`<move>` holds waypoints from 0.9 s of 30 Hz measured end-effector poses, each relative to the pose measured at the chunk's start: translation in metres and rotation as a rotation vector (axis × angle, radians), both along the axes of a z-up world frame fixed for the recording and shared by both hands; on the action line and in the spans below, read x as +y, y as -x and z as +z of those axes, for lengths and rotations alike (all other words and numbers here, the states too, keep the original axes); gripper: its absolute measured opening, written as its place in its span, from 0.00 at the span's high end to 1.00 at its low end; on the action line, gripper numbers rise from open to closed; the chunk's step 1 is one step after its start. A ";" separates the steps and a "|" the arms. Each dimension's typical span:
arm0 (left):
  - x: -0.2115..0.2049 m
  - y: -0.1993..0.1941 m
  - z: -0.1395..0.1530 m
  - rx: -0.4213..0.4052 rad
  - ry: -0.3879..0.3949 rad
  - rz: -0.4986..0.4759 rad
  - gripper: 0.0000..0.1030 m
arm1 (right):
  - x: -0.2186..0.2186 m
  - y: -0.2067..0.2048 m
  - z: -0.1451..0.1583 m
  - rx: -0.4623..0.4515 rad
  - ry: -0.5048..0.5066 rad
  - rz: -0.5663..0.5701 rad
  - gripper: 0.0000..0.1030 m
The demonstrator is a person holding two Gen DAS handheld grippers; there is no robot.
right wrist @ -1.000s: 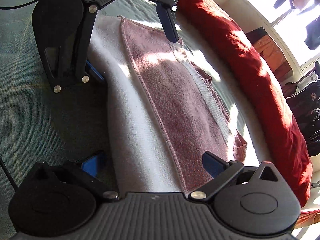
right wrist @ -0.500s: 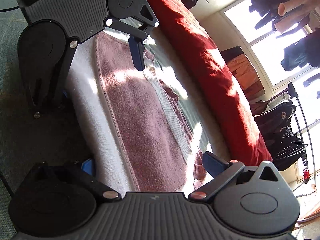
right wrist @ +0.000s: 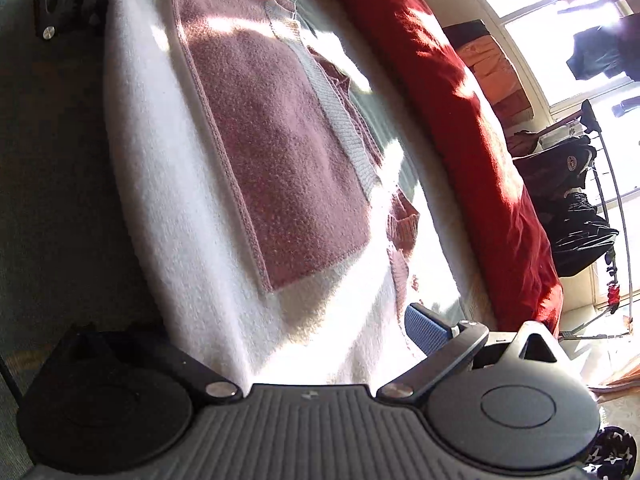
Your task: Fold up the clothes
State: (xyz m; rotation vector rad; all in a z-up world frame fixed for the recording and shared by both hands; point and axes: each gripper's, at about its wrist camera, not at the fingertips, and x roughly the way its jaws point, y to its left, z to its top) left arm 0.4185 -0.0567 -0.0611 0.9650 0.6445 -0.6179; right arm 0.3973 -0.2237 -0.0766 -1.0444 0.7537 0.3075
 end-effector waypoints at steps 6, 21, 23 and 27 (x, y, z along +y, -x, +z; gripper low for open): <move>0.000 0.004 0.002 -0.034 -0.042 -0.032 0.05 | -0.005 0.005 -0.006 -0.014 0.056 0.018 0.00; -0.007 0.000 -0.004 -0.038 -0.046 -0.069 0.05 | -0.028 0.022 -0.006 0.035 0.020 -0.051 0.00; -0.009 0.000 -0.005 -0.044 -0.050 -0.082 0.05 | -0.024 0.023 -0.010 -0.003 0.055 0.029 0.00; -0.008 0.001 -0.004 -0.054 -0.047 -0.091 0.05 | -0.021 0.021 -0.010 -0.003 0.086 0.092 0.02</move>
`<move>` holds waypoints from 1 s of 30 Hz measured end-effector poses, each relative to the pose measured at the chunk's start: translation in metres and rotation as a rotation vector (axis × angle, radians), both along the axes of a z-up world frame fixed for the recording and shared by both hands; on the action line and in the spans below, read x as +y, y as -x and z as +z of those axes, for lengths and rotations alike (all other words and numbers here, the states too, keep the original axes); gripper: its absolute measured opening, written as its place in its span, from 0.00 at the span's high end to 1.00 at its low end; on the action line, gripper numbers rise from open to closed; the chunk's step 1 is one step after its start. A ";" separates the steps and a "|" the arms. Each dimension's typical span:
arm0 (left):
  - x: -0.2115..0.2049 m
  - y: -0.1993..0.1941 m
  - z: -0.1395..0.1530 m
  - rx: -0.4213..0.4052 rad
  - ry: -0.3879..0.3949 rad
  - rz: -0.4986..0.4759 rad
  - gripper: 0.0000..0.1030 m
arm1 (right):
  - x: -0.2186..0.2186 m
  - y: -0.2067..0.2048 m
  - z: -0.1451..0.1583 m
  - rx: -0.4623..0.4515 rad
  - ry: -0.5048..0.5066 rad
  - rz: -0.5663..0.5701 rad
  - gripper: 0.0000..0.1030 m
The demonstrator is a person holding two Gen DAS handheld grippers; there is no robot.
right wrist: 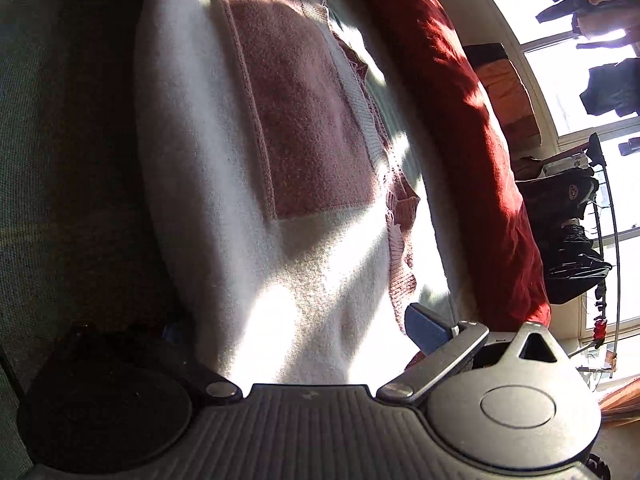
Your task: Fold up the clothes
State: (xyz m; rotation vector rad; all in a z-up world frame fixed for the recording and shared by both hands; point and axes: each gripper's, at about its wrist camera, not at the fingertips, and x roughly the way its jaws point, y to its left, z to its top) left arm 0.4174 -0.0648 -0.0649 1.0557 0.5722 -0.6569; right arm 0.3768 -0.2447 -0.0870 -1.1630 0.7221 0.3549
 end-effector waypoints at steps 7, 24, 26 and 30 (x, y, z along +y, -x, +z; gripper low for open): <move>0.000 0.018 0.001 -0.028 -0.019 -0.033 0.24 | 0.000 0.005 0.013 0.108 -0.037 -0.036 0.40; -0.003 0.029 0.017 0.120 -0.046 -0.121 0.90 | -0.004 0.001 0.032 0.238 -0.142 -0.078 0.85; -0.002 0.026 0.026 0.114 -0.047 -0.135 0.90 | -0.005 0.001 0.038 0.233 -0.152 -0.077 0.86; -0.001 0.018 0.049 0.144 -0.019 -0.139 0.91 | -0.009 -0.003 0.054 0.226 -0.186 -0.089 0.86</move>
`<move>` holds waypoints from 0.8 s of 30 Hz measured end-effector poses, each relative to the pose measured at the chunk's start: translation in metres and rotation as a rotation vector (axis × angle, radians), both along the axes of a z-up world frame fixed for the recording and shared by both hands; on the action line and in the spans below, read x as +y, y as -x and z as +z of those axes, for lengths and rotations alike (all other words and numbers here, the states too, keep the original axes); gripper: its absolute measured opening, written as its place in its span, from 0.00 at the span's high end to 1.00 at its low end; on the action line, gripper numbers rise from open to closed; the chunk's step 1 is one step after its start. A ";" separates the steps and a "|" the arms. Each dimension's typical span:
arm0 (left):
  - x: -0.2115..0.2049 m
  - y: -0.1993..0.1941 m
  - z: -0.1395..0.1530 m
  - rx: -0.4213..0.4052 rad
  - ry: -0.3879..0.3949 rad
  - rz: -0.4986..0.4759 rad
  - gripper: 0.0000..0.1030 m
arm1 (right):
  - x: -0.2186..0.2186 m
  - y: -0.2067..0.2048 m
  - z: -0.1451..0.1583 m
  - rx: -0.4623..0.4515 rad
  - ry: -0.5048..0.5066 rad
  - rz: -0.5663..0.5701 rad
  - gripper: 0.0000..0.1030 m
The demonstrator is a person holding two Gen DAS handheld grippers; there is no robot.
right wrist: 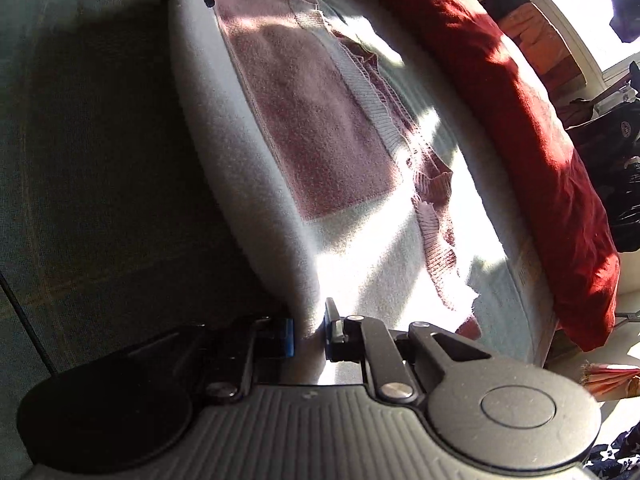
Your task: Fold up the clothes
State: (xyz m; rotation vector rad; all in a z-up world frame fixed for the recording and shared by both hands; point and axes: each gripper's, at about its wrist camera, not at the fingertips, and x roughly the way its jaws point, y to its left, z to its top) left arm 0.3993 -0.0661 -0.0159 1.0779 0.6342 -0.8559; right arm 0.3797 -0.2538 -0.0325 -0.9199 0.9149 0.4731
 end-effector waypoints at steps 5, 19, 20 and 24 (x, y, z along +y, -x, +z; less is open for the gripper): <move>-0.002 0.011 0.000 0.098 -0.095 -0.135 0.92 | 0.001 0.008 0.009 0.000 0.007 0.034 0.86; -0.001 0.031 -0.037 -0.036 -0.199 -0.107 0.61 | 0.005 0.015 -0.007 -0.044 0.049 0.041 0.72; 0.001 0.034 -0.041 -0.044 -0.205 -0.103 0.56 | 0.004 0.017 -0.012 -0.043 0.063 0.047 0.63; 0.004 0.040 -0.056 -0.131 -0.205 -0.080 0.40 | 0.001 0.025 -0.032 -0.056 0.111 0.055 0.58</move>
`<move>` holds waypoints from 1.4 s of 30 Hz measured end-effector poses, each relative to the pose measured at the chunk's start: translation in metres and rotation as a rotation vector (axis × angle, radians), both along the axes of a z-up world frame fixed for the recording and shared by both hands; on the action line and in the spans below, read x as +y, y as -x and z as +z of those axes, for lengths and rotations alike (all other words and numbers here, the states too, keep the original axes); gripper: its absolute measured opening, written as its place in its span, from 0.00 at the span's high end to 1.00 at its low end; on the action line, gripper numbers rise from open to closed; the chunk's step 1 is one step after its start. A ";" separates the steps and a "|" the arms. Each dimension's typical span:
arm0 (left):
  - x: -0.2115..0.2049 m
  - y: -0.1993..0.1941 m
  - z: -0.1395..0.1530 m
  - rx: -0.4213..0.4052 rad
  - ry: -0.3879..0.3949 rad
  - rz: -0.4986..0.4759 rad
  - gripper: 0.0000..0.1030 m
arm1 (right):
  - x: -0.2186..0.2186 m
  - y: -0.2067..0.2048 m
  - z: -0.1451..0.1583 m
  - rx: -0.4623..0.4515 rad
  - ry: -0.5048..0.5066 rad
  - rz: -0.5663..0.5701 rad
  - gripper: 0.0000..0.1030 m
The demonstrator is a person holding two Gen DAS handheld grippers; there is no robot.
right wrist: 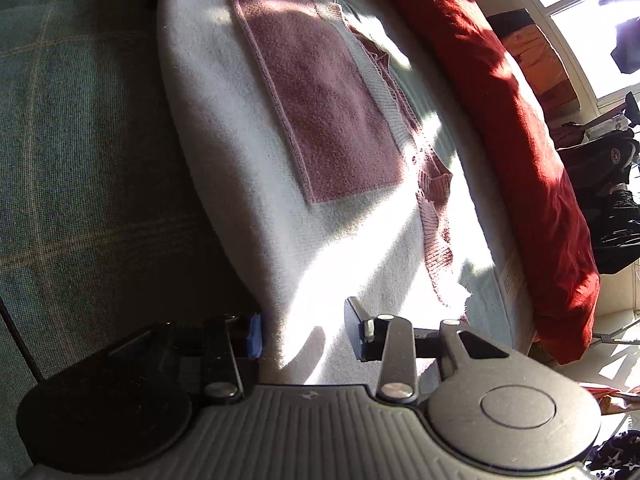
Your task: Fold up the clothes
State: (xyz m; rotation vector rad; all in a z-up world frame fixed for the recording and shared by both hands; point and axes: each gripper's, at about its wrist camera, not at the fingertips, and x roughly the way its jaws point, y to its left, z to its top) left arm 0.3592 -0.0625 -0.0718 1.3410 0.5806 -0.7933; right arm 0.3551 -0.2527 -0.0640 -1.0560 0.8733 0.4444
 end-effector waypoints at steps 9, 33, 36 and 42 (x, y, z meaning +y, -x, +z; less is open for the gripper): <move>-0.015 -0.020 -0.006 -0.128 0.067 0.072 0.26 | 0.009 -0.014 -0.023 -0.160 0.058 -0.055 0.47; -0.006 -0.033 0.020 0.038 0.124 0.103 0.91 | -0.001 -0.017 0.007 -0.058 -0.034 -0.033 0.86; -0.002 -0.034 0.032 0.073 0.130 0.100 0.92 | -0.002 -0.015 0.018 -0.039 -0.058 -0.039 0.86; 0.001 -0.031 0.044 0.112 0.130 0.104 0.92 | -0.002 -0.008 0.032 -0.009 -0.078 -0.041 0.86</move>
